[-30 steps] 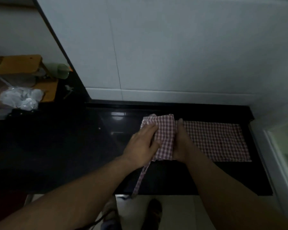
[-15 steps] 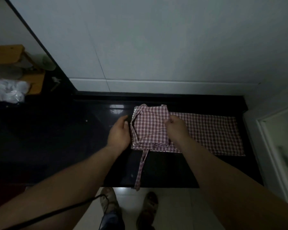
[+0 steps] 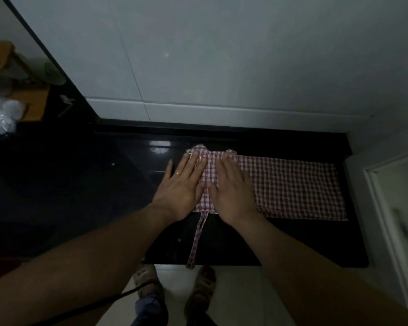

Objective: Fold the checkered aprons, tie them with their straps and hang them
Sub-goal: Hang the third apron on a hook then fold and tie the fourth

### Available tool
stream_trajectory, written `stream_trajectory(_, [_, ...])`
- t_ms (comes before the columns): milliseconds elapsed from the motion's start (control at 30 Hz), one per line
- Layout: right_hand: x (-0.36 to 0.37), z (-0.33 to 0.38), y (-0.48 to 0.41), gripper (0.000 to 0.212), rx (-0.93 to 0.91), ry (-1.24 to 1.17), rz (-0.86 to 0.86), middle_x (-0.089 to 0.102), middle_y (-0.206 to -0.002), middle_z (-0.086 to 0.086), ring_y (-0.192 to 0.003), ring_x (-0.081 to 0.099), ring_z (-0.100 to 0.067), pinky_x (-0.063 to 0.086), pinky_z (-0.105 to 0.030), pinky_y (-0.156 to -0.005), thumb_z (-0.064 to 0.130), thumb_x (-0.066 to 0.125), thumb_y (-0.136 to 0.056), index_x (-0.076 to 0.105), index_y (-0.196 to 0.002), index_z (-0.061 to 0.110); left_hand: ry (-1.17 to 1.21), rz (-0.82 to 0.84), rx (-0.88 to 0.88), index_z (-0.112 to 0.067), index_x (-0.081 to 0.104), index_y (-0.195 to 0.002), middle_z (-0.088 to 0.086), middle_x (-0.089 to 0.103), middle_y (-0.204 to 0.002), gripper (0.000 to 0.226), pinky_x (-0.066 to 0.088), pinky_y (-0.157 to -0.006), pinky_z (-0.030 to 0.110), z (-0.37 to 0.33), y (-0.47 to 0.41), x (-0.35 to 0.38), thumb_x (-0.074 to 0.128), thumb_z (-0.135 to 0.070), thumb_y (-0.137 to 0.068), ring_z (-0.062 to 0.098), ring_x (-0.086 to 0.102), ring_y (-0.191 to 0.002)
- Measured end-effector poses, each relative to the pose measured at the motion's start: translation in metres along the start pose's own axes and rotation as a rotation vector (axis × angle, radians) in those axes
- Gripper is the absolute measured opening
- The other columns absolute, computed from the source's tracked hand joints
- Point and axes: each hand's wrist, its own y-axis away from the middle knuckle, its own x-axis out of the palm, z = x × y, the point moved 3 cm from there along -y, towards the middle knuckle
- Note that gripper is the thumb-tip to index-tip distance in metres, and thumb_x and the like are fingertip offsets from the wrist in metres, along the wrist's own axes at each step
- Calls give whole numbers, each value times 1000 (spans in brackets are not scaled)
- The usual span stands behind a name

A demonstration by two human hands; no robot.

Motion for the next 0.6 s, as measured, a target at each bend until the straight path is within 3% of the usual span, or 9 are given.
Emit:
stream_trajectory(67, [18, -10, 3, 69, 14, 18, 99, -3, -174, 2, -160, -7, -14, 4, -52, -129, 55, 22, -109, 4, -166, 21, -52, 36, -4, -30, -21, -163, -2, -31, -169, 67, -6, -129, 55, 4, -3, 5, 10, -54, -109, 17, -28, -156])
stream_trajectory(133, [21, -14, -2, 69, -2, 25, 128, -9, -174, 4, -159, -13, -12, -1, -52, -129, 56, 17, -108, -2, -166, 22, 6, 4, -27, -30, -19, -164, 0, -25, -171, 68, -4, -129, 53, 3, -3, 4, 12, -54, -109, 17, -23, -158])
stream_trajectory(233, [16, -16, -8, 69, -20, 32, 139, -11, -174, 5, -158, -15, -11, -4, -50, -129, 56, 16, -108, -4, -166, 23, 270, -242, -313, -19, 9, -166, 9, 21, -170, 68, 17, -128, 49, 1, 1, -8, 27, -53, -109, 26, 19, -157])
stream_trajectory(300, [17, -15, -6, 69, -4, 13, 129, -11, -174, 5, -158, -15, -11, -6, -49, -129, 55, 17, -108, -4, -166, 23, 446, -306, -504, -13, 38, -152, 11, 54, -140, 55, 41, -110, 47, -3, 0, -19, 36, -48, -109, 30, 52, -132])
stream_trajectory(333, [19, -14, -5, 69, 6, 1, 120, -11, -174, 5, -158, -15, -11, -6, -49, -129, 55, 17, -108, -4, -166, 23, 593, -264, -574, -13, 47, -141, 8, 60, -124, 46, 48, -99, 42, -5, -4, -22, 40, -45, -109, 27, 61, -115])
stream_trajectory(433, [21, -2, -4, 69, 17, -77, 125, -12, -174, 6, -158, -17, -9, -7, -50, -128, 54, 18, -109, -5, -166, 23, 1101, -98, -702, -9, 62, -120, 5, 73, -104, 35, 60, -87, 39, -1, -7, -23, 57, -40, -104, 19, 72, -87])
stream_trajectory(500, [17, 8, -3, 69, -20, -156, 139, -5, -174, 8, -159, -9, -9, -3, -48, -129, 55, 23, -108, 1, -166, 26, 1174, -114, -709, -14, 68, -104, 8, 77, -98, 23, 63, -88, 46, 9, 4, -27, 64, -36, -100, 24, 75, -87])
stream_trajectory(567, [12, 17, 4, 62, -31, -169, 44, 28, -166, 4, -153, 22, -17, 19, -45, -126, 52, 38, -105, 29, -160, 26, 1044, -207, -729, -20, 65, -92, 7, 75, -94, 17, 62, -88, 46, 24, 18, -34, 67, -36, -98, 25, 73, -87])
stream_trajectory(600, [10, 19, 7, 51, 8, -187, -31, 45, -149, 3, -140, 40, -19, 33, -42, -117, 48, 48, -102, 47, -147, 26, 975, -261, -748, -20, 64, -90, 5, 74, -92, 19, 61, -87, 46, 30, 24, -38, 68, -38, -96, 25, 72, -86])
